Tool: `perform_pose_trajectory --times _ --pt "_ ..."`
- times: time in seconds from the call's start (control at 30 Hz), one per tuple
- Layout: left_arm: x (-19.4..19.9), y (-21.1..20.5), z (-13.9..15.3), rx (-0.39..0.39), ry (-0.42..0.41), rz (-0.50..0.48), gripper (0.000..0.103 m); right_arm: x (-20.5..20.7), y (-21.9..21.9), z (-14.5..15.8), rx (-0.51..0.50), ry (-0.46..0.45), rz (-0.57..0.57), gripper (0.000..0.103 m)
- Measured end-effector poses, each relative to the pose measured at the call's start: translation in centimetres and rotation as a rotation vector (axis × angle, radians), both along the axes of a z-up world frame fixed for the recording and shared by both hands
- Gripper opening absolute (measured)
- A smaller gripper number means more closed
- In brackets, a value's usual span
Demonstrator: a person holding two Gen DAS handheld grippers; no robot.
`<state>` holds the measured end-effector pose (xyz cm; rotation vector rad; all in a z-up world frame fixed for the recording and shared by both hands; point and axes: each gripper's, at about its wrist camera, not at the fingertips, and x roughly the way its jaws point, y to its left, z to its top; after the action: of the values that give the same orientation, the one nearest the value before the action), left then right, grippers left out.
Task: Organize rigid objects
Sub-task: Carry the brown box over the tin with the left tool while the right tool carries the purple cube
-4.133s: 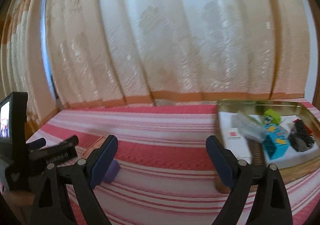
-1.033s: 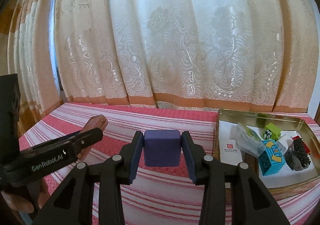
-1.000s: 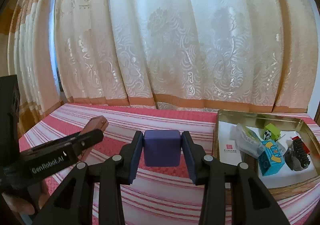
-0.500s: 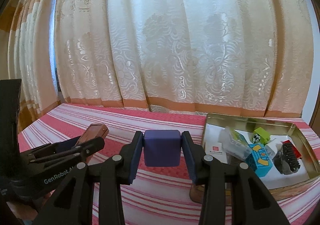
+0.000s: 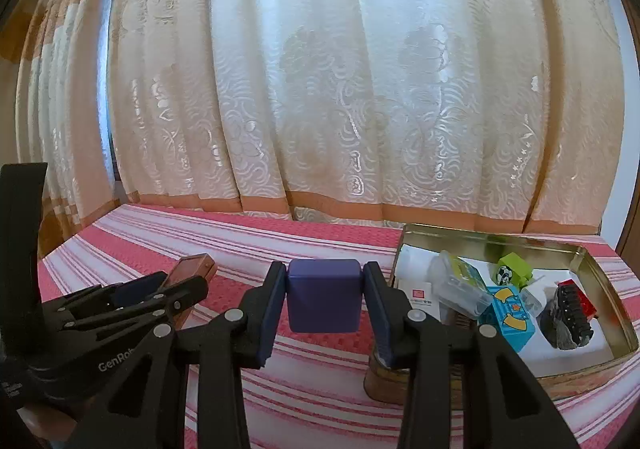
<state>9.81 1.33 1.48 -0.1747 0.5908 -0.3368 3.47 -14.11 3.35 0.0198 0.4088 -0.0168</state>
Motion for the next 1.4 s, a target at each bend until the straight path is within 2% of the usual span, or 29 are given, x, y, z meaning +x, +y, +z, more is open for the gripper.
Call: perform_pose_trajectory --times 0.33,0.6,0.93,1.4 --pt "-0.2 -0.3 0.1 0.002 -0.011 -0.007 0.044 0.0 -0.1 0.2 0.000 -0.009 0.002 0.043" --pt "-0.9 -0.8 0.6 -0.025 -0.021 -0.022 0.044 -0.3 -0.8 0.2 -0.006 -0.013 -0.005 0.043" --pt "-1.7 -3.4 1.4 -0.002 -0.051 -0.049 0.044 -0.6 -3.7 0.3 -0.005 -0.011 -0.042 0.043" --pt "-1.9 -7.8 2.1 -0.023 -0.063 -0.099 0.044 -0.9 -7.8 0.5 0.004 -0.011 -0.105 0.043"
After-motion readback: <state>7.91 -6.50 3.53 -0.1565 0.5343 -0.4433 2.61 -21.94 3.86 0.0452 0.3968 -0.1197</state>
